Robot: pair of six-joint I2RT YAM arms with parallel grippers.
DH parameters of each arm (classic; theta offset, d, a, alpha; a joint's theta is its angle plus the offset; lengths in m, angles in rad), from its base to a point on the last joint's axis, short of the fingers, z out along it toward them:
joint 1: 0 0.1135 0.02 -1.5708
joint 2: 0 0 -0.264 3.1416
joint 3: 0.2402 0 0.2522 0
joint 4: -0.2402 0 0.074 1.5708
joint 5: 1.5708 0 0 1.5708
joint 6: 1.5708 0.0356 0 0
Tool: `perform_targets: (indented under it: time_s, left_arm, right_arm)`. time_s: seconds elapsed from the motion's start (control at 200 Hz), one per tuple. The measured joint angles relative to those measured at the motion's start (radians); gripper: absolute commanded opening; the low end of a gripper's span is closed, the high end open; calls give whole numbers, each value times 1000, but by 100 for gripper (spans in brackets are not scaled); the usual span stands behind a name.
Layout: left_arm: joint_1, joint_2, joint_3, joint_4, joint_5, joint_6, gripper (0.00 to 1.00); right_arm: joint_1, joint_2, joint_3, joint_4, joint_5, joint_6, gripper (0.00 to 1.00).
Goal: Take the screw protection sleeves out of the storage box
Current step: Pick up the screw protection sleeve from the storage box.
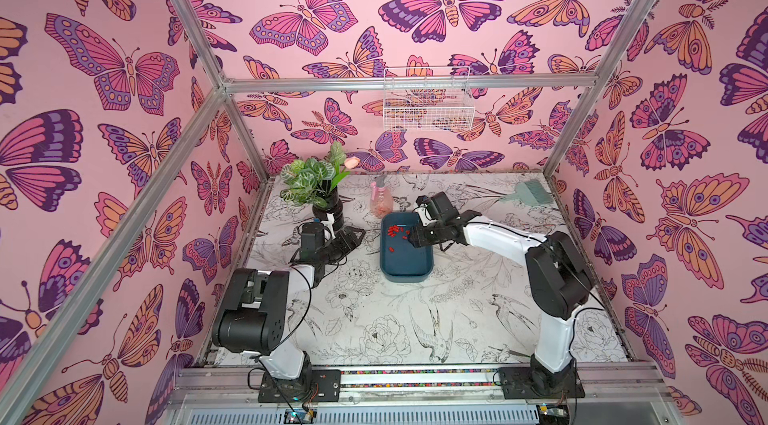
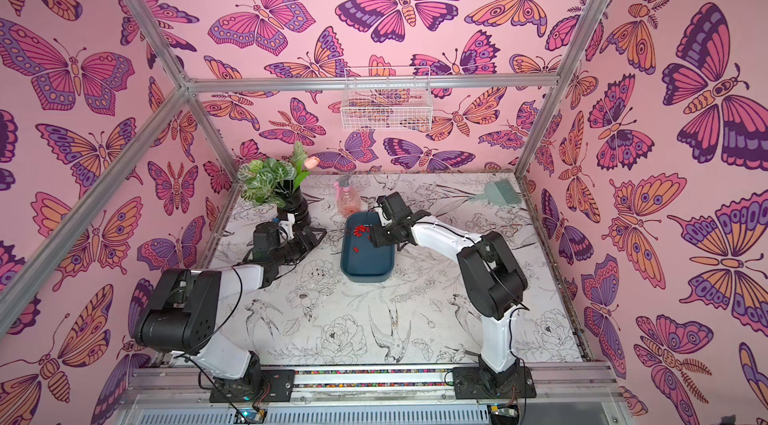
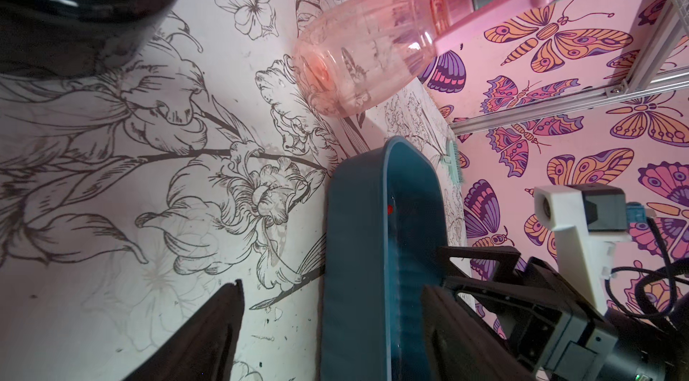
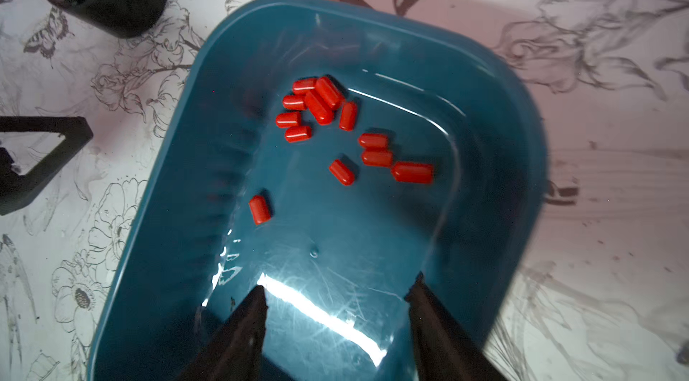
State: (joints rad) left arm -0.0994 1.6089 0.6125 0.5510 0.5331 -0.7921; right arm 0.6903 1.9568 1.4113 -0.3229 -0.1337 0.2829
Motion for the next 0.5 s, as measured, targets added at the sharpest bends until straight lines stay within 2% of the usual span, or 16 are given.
perform_targets:
  time_s: [0.22, 0.501]
  left_arm:
    - [-5, 11, 14, 9, 14, -5, 73]
    - [-25, 29, 35, 16, 26, -2, 64]
  right_arm:
    - [71, 69, 97, -32, 10, -41, 61]
    - [79, 165, 172, -57, 8, -61, 57]
